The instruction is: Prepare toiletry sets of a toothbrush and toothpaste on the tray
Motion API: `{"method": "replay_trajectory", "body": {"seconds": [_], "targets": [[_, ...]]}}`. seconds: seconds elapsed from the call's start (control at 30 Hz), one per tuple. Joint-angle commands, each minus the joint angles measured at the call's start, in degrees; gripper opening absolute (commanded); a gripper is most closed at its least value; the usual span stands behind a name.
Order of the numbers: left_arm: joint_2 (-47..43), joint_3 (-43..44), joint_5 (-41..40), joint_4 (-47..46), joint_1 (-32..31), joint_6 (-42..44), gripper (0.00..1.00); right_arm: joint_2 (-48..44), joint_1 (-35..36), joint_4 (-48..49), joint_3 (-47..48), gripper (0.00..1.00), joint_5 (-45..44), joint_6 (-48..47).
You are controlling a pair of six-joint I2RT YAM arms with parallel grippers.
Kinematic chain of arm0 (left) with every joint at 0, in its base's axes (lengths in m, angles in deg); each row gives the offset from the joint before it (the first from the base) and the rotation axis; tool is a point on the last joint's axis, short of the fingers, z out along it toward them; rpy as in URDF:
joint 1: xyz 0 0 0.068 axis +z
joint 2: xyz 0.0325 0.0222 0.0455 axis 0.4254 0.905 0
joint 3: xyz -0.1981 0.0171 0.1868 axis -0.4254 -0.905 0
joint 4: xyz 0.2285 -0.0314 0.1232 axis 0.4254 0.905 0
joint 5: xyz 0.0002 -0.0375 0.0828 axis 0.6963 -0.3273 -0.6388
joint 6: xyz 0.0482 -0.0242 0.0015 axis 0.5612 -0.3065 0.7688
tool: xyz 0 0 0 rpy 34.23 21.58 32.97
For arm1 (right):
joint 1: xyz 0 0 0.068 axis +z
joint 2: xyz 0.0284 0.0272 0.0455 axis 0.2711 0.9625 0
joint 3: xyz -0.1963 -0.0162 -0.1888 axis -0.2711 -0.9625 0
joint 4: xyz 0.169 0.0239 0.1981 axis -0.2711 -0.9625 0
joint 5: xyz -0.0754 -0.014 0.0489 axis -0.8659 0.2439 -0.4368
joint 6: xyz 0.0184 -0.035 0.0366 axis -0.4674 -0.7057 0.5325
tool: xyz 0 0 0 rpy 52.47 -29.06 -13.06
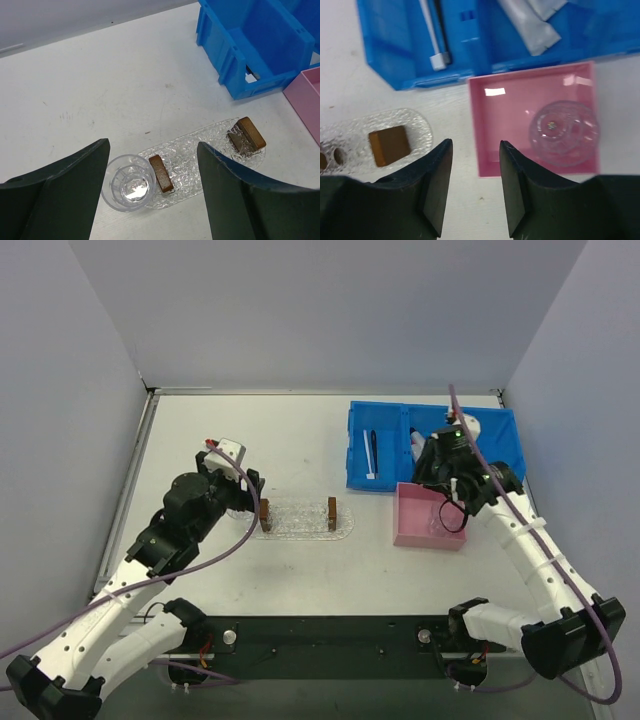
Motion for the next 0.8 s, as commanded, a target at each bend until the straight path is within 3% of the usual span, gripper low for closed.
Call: {"method": "replay_trajectory", "body": {"seconds": [0.0, 0.2, 0.77], "targets": [[1.0, 0.4, 0.1, -1.6, 0.5, -0.2, 0.81, -2.1, -10.8, -4.6, -4.1, 0.34, 5.6, -9.3], [2.0, 0.4, -0.1, -1.6, 0.5, 0.3, 0.81, 0.6, -12.8, -4.9, -6.6, 0.28, 5.5, -13.7], [3.0, 0.8, -0.1, -0.8, 0.5, 1.1, 0.81, 8.0, -12.5, 2.7, -11.7, 0.26, 4.7, -17.8]]}}
